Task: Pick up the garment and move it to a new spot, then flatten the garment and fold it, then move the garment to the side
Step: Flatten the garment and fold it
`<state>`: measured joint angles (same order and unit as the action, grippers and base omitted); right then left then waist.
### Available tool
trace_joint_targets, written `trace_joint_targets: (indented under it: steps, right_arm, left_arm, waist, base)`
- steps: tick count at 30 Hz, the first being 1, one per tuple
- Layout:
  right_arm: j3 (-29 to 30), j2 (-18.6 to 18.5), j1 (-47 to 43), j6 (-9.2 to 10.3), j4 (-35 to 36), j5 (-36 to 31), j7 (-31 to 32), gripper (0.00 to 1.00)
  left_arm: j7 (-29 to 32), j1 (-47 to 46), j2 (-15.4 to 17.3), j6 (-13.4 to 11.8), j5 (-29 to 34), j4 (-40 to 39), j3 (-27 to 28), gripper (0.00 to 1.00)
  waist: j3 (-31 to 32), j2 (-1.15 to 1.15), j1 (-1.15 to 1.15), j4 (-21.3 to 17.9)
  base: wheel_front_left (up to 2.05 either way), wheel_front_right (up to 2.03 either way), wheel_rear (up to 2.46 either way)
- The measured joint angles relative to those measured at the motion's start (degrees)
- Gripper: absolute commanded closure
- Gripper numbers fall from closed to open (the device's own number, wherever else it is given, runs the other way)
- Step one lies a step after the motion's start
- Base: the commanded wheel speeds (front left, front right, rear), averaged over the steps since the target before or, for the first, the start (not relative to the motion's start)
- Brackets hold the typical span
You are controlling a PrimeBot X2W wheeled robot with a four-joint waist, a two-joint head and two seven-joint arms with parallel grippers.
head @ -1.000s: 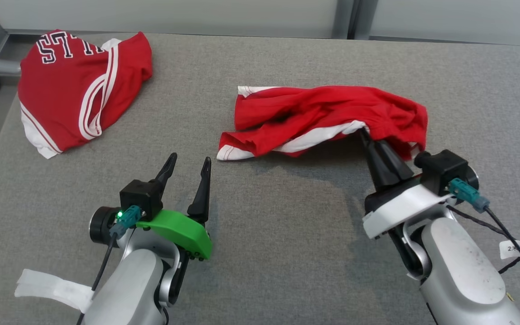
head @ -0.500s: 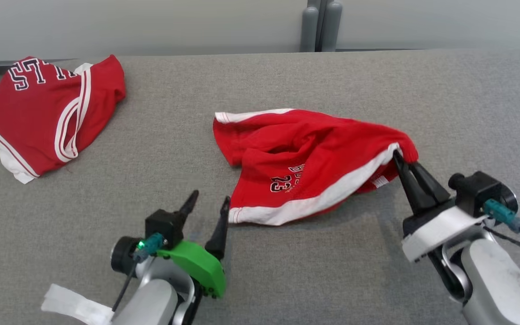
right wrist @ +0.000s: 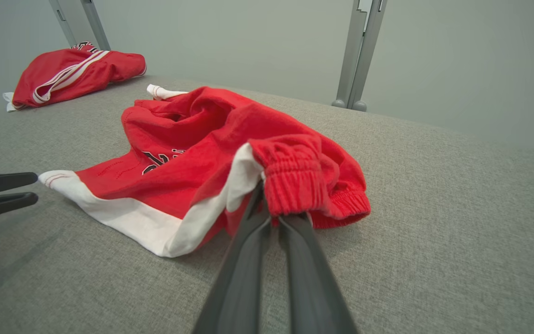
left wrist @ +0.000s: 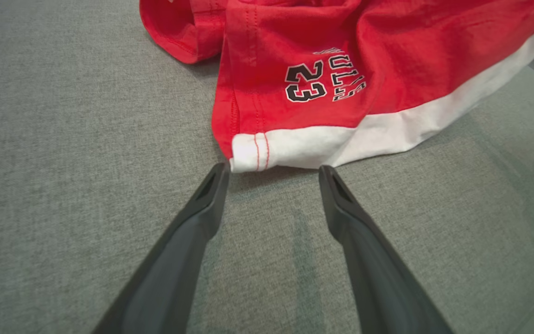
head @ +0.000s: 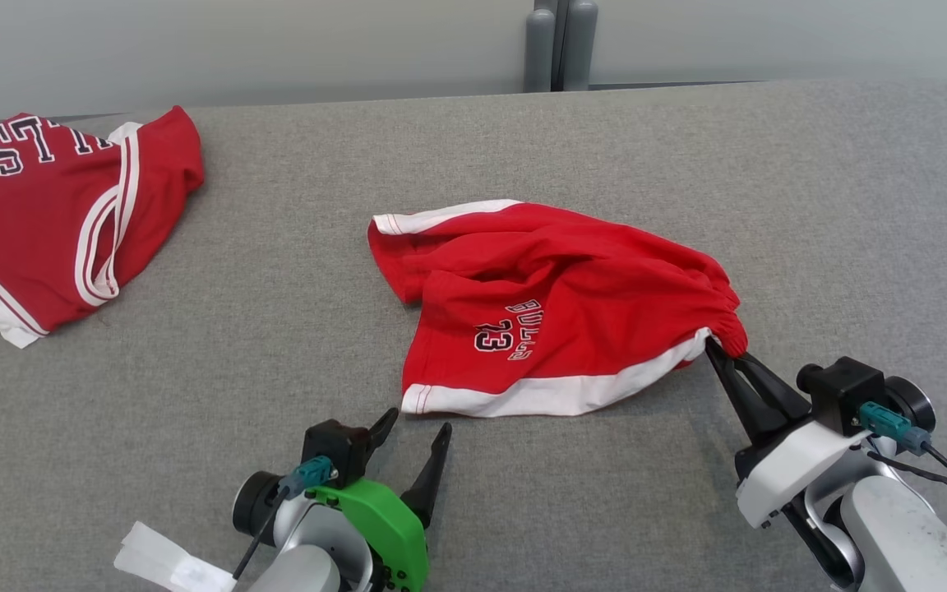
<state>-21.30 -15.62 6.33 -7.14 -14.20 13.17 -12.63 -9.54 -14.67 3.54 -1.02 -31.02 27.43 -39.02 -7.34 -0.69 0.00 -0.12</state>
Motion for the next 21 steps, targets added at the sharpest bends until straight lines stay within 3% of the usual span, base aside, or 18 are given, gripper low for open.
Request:
trace_joint_targets:
  steps: [21]
  right_arm:
    - [-2.3,-0.6,0.0,0.00,0.0,1.5,-0.5,1.00]
  left_arm:
    - [-1.3,-2.5,-0.3,0.4,1.0,3.9,-0.1,0.00]
  waist:
    - [-0.8,0.00,0.00,-1.5]
  base:
    - [0.00,0.00,0.00]
